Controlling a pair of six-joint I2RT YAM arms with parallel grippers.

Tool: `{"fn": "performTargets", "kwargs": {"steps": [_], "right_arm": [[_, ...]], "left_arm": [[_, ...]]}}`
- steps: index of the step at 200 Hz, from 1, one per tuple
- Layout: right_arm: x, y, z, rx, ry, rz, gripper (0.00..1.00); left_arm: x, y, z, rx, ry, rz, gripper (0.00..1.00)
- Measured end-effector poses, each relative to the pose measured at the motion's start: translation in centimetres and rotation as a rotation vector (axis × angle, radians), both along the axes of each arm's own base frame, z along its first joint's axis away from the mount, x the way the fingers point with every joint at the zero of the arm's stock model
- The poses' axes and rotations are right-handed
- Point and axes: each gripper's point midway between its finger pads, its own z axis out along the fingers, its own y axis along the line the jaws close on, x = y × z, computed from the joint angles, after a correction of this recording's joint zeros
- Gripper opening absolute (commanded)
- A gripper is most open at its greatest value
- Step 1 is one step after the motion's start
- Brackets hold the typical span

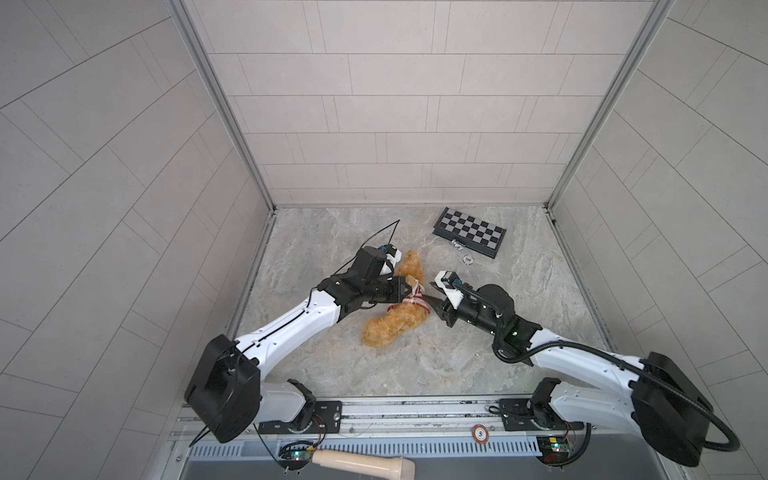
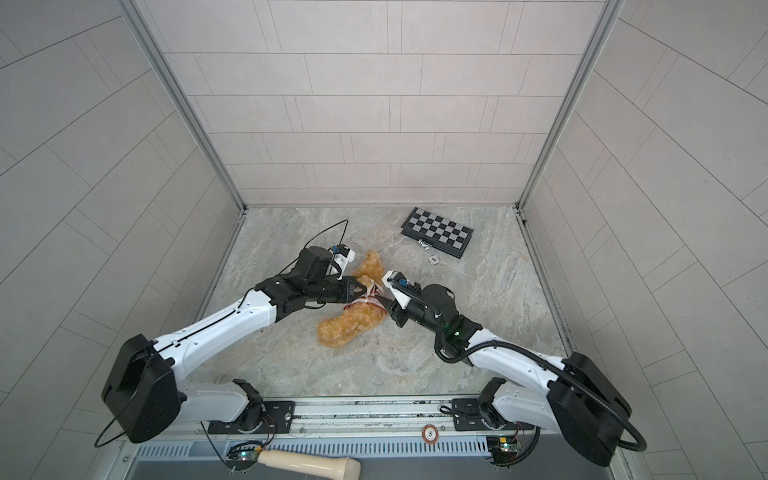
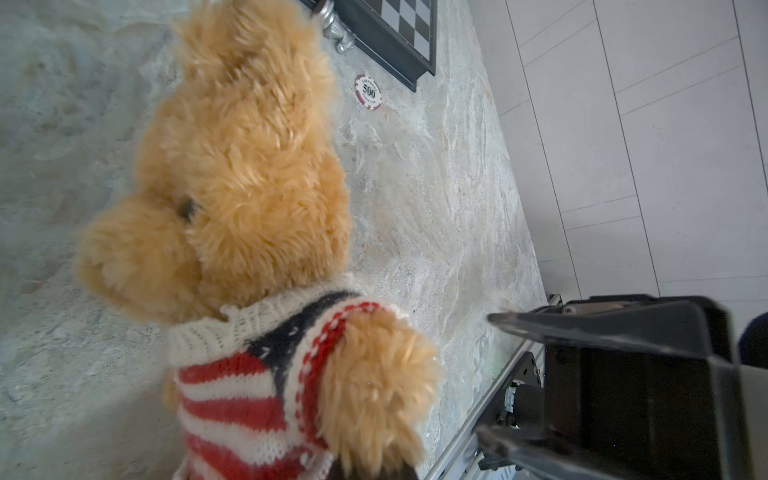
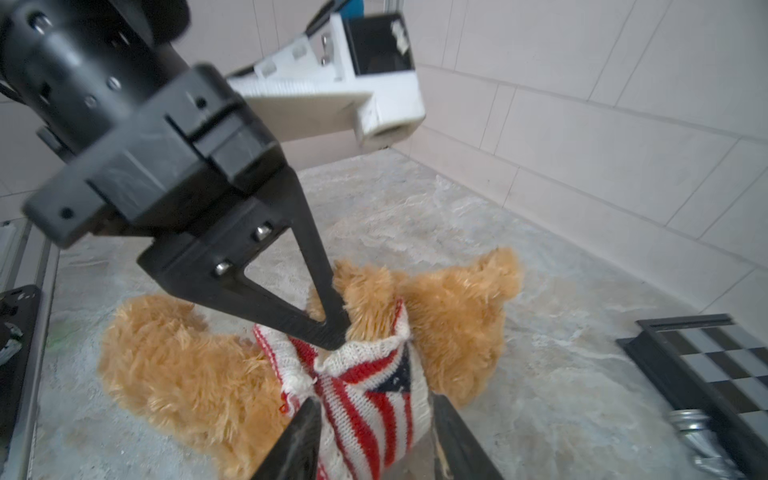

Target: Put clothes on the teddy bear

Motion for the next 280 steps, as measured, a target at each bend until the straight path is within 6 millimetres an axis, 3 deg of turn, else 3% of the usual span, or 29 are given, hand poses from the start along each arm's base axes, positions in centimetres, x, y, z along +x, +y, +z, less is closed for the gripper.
{"fn": "performTargets", "kwargs": {"steps": [19,48,69,89,113,141,185,212,232,254,280], "right_arm": [[-0.1,0.6,-2.3,-0.008,0.041,0.031,0.39],[0.3,0.6,-4.1,-0.002,0.083,0.038,0.2],[1.7,0.1,-5.0,0.014,0.11,0.008,0.04],[3.7,-1.5,-5.7,0.085,0.149,-0.052,0.02],[4.0,-2.8,-6.6,0.117,0.197,-0.072,0.12],[3.1,-3.3,-6.5,0.108,0.218,-0.069,0.29],[1.5,-5.1,-3.2,0.124,0.152,-0.104,0.39],[1.2,-6.5,-1.2,0.123,0.114,-0.162,0.55],[2.2,-7.2,-0.5,0.09,0.144,-0.23,0.6],[4.2,-7.7,0.1,0.072,0.198,-0.303,0.63],[5.4,-9.4,-1.7,0.077,0.298,-0.378,0.65]], "left_arm": [[-0.3,-0.2,-0.8,-0.014,0.036,0.041,0.0],[-0.2,-1.2,0.4,-0.069,0.04,0.055,0.0],[-0.6,-2.1,1.2,-0.085,0.046,0.046,0.0],[-1.4,-3.1,1.6,-0.087,0.039,0.026,0.04],[-2.0,-3.7,1.5,-0.087,0.043,0.019,0.18],[-2.1,-4.4,1.6,-0.116,0.032,0.01,0.19],[-2.1,-5.3,-0.7,-0.124,0.07,0.009,0.17],[-1.9,-4.7,-0.2,-0.101,0.034,-0.006,0.32],[-1.4,-4.1,0.7,-0.065,-0.003,-0.024,0.42],[0.2,-3.7,1.5,-0.036,-0.038,-0.023,0.43],[2.4,-3.7,1.4,0.027,-0.063,-0.03,0.45]]}}
